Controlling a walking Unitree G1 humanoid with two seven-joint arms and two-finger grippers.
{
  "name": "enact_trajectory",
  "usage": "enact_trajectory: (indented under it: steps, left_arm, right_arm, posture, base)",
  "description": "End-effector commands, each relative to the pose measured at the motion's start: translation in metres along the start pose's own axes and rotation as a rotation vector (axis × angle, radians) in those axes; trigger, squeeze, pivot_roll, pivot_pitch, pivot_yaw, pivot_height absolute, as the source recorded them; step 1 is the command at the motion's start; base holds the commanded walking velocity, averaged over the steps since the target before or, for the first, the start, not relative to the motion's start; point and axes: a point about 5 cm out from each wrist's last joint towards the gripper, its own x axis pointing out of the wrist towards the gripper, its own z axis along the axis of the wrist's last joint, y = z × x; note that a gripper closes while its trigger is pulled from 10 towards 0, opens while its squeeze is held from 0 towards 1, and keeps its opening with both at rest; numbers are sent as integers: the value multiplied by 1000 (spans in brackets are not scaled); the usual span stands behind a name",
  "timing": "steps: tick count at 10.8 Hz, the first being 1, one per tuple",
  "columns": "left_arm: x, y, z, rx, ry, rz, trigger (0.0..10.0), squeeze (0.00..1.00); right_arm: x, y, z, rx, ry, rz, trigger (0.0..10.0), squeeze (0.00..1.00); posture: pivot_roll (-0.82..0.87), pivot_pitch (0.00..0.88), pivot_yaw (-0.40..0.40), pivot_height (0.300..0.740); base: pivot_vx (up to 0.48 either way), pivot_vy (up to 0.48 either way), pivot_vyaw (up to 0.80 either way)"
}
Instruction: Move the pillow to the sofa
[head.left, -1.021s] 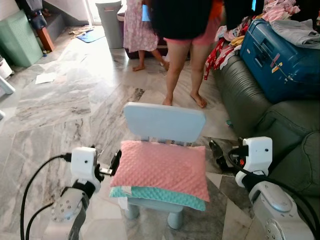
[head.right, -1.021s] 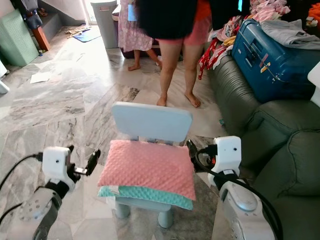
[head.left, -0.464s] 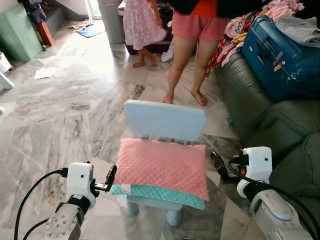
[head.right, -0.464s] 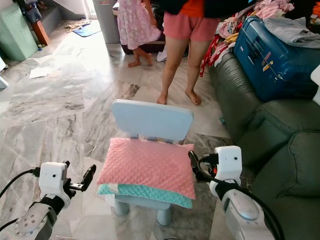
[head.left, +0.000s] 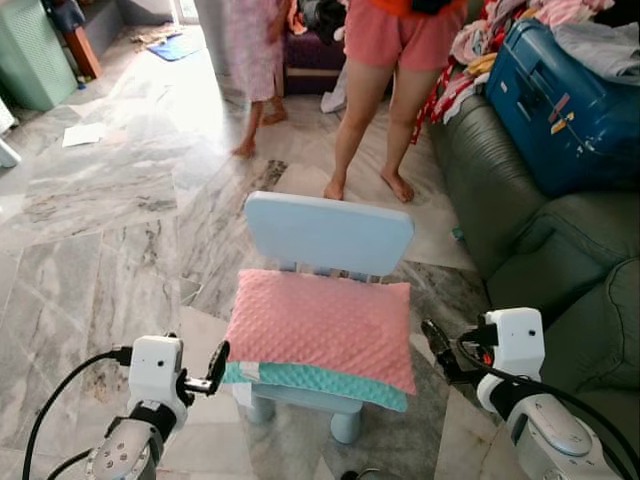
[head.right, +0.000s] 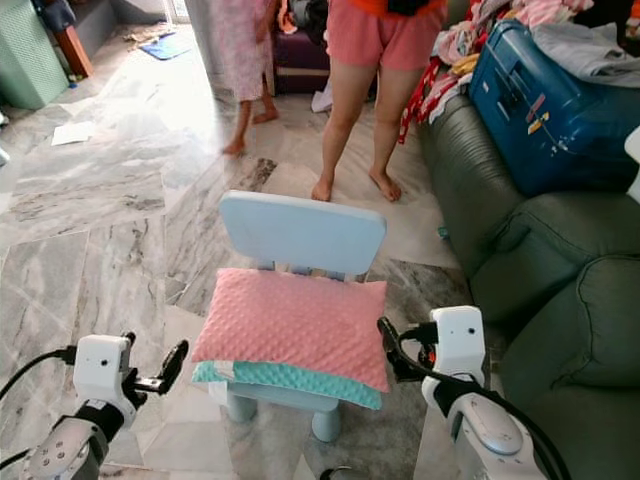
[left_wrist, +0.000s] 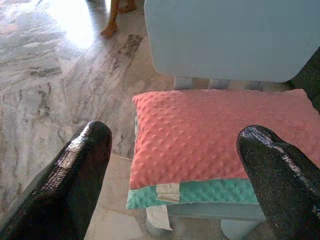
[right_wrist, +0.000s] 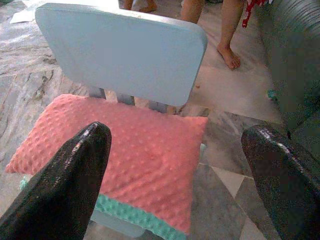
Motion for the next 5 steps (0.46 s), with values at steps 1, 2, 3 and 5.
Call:
enact_trajectory:
  steps: [1, 2, 3, 5]
  left_arm:
    - [-2, 3, 2, 14, -7, 5, 10000, 0]
    - [0, 3, 4, 15, -10, 1, 10000, 0]
    - [1, 1, 5, 17, -14, -3, 10000, 0]
    - [1, 2, 5, 19, -15, -2, 10000, 0]
  right_arm:
    - [-4, 2, 3, -8, -10, 6, 10000, 0]
    - [-4, 2, 3, -13, -11, 10, 10000, 0]
    - [-4, 2, 4, -16, -13, 14, 10000, 0]
    - [-3, 2, 4, -17, -15, 11, 10000, 0]
  posture:
    - [-196, 165, -11, 736]
    - [-194, 164, -10, 723]
    - [-194, 165, -10, 701]
    - [-195, 167, -8, 670]
  base:
    - [0, 0, 0]
    - [0, 0, 0]
    - [0, 0, 0]
    - [0, 0, 0]
